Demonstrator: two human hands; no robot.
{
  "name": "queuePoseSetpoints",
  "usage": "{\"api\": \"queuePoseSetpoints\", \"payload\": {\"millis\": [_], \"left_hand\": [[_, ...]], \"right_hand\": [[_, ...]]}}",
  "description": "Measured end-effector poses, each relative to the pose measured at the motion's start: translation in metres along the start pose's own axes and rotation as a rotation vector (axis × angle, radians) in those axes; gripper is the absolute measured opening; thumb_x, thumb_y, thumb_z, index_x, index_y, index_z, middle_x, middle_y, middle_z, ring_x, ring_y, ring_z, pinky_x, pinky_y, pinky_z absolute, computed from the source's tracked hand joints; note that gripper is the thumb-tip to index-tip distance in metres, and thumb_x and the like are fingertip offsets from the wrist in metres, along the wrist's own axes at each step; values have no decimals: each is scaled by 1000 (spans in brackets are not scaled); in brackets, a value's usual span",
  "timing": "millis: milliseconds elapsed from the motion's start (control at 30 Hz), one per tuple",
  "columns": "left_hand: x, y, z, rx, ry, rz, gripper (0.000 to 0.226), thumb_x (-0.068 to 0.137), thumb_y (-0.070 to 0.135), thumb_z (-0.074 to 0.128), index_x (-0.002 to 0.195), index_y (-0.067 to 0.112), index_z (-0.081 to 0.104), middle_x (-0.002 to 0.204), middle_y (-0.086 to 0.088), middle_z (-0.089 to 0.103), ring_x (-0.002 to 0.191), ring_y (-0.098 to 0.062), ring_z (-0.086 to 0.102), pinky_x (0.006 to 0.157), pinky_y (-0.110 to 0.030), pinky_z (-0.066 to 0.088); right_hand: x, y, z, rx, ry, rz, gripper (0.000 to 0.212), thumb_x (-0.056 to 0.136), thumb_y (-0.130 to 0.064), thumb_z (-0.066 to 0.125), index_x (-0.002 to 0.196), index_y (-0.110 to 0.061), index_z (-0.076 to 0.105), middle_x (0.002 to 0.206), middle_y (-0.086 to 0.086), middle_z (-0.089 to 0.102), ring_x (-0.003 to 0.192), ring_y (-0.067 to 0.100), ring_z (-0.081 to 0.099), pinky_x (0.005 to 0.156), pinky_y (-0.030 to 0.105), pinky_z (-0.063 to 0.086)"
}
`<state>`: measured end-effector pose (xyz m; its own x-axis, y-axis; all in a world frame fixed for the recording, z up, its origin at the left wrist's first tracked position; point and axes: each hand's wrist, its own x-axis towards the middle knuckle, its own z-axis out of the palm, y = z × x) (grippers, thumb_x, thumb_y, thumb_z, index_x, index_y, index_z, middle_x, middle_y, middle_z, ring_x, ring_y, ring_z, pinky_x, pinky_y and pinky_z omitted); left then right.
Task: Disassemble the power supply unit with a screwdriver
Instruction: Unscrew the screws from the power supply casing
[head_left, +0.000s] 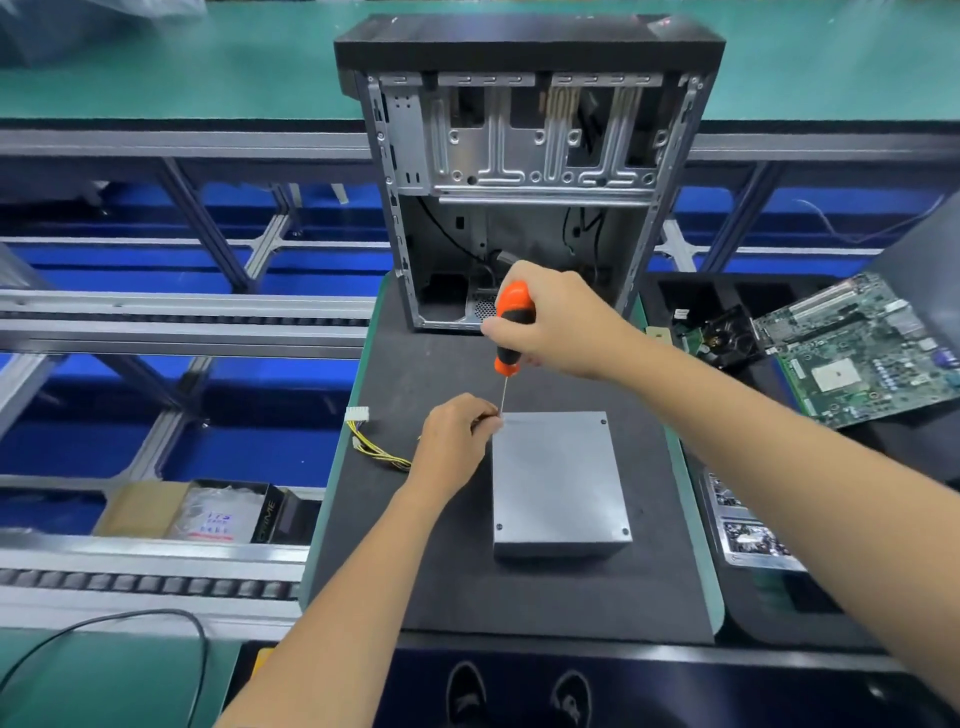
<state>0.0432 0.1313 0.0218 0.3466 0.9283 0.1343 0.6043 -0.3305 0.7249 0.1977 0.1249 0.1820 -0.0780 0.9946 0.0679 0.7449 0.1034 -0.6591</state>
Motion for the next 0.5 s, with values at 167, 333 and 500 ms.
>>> {"api": "queuePoseSetpoints", "payload": {"millis": [167, 333, 500], "left_hand": [[0, -1, 2, -3, -2, -13, 9, 88, 20, 66, 92, 13, 70, 90, 2, 68, 80, -13, 61, 75, -31, 54], [-2, -1, 3, -27, 4, -24, 9, 88, 18, 66, 93, 12, 70, 89, 1, 68, 77, -13, 62, 74, -32, 55], [-4, -2, 4, -80, 17, -95, 7, 89, 14, 64, 91, 14, 70, 85, 3, 69, 70, -11, 63, 73, -32, 56]], "right_hand": [[3, 1, -4, 69, -11, 22, 25, 87, -33, 65, 93, -13, 53, 76, 3, 67, 55, 10, 67, 57, 34, 59], [3, 0, -1, 30, 9, 6, 29, 86, -39, 66, 88, -16, 49, 78, 4, 64, 62, 16, 69, 58, 35, 59], [2, 1, 2, 24, 26, 26, 29, 87, -41, 65, 88, -19, 45, 81, 4, 62, 68, 20, 68, 55, 32, 56]]}}
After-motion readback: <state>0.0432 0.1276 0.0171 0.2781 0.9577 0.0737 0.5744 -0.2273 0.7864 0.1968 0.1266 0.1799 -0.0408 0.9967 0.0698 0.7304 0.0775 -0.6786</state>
